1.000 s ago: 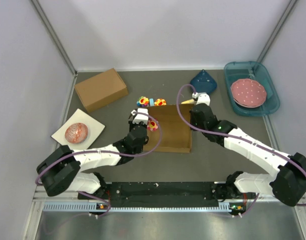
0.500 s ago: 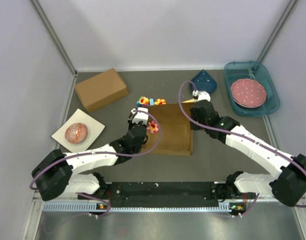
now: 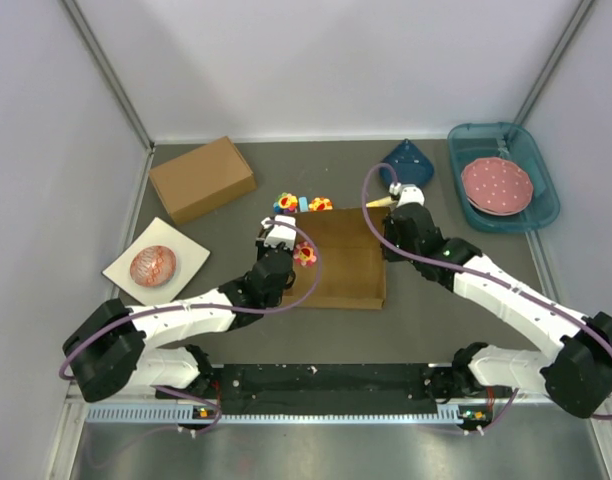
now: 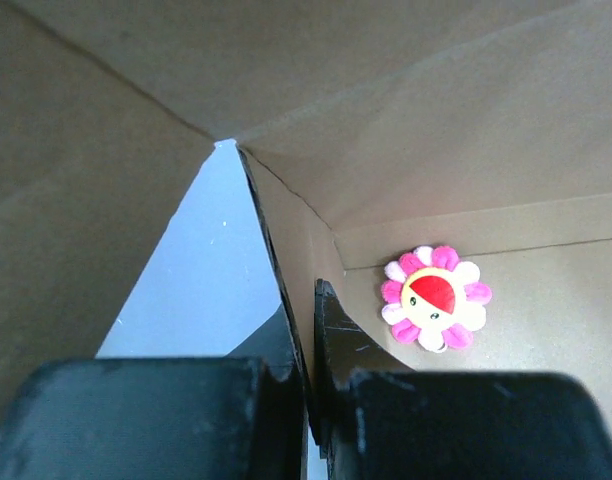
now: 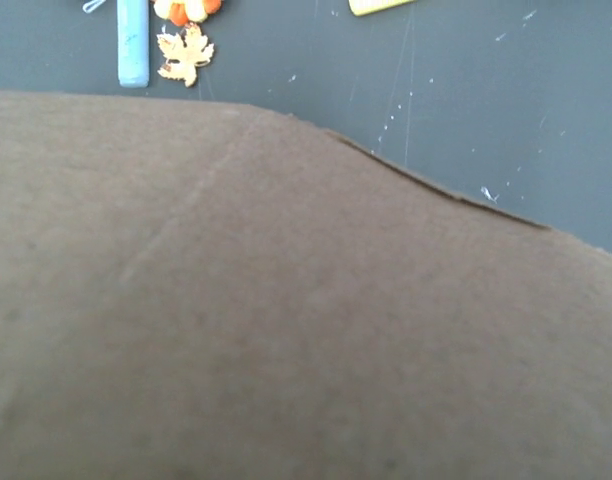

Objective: Fold the paper box

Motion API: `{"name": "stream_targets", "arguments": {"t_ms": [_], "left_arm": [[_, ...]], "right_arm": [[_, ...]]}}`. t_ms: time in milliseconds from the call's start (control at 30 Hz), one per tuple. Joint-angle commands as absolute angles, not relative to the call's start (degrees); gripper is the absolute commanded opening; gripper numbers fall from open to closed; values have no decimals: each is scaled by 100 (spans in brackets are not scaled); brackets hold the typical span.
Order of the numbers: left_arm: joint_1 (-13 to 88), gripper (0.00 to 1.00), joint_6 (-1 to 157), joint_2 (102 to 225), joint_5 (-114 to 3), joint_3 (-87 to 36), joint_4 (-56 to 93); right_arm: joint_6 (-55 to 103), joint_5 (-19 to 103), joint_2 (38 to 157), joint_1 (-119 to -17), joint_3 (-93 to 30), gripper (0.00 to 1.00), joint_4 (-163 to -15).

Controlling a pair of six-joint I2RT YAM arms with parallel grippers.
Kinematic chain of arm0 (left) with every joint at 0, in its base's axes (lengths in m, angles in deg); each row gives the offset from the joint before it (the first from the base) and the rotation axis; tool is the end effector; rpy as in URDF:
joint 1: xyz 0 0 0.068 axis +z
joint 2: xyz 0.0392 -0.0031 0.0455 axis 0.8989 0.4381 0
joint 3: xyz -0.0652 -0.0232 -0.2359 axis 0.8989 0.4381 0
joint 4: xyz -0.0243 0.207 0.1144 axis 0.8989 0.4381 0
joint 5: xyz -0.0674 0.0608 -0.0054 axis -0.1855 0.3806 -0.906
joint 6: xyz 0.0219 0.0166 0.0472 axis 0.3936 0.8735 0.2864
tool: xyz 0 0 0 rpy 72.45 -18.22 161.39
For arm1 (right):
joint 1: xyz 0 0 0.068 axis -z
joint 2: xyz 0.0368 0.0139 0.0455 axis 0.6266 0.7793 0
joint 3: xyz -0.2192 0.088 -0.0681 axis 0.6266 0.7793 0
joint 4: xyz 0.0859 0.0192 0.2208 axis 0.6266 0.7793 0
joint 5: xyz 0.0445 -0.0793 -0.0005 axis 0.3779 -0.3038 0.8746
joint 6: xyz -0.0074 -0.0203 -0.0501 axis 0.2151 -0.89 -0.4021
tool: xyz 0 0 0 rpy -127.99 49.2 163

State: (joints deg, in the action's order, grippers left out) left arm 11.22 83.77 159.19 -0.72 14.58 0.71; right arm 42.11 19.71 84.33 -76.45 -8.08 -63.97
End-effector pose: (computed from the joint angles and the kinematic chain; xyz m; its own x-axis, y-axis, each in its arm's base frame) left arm 0.1692 -0.1788 0.2113 -0.2151 0.1613 -0.9632 0.1087 0.9841 0.1405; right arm 0.1953 0.1393 0.2585 -0.6620 0.0084 -0.7494 -0.1819 0.9682 0.1716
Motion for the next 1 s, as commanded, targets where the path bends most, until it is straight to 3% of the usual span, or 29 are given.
{"name": "stream_targets", "arguments": {"t_ms": [0, 400, 533, 667, 833, 967], "left_arm": [[1041, 0, 8213, 16099, -542, 1791, -66], [1032, 0, 8045, 15888, -516, 2345, -558], [1023, 0, 8036, 15914, -420, 2424, -593], [1006, 0, 8054, 15940, -358, 2416, -620], [953, 0, 8027, 16037, -209, 2372, -585], [935, 0, 8001, 16125, -112, 2310, -532]], "right_arm": [[4241, 2518, 8165, -7695, -166, 0, -7243], [4136, 2676, 7497, -7730, 793, 3, -7490], [4083, 2712, 6936, -7774, 995, 26, -7481], [4109, 2747, 6356, -7809, 1022, 42, -7350], [3969, 2834, 5582, -7923, 881, 52, -7025], [3601, 3036, 4835, -7932, 723, 55, -6963]]}}
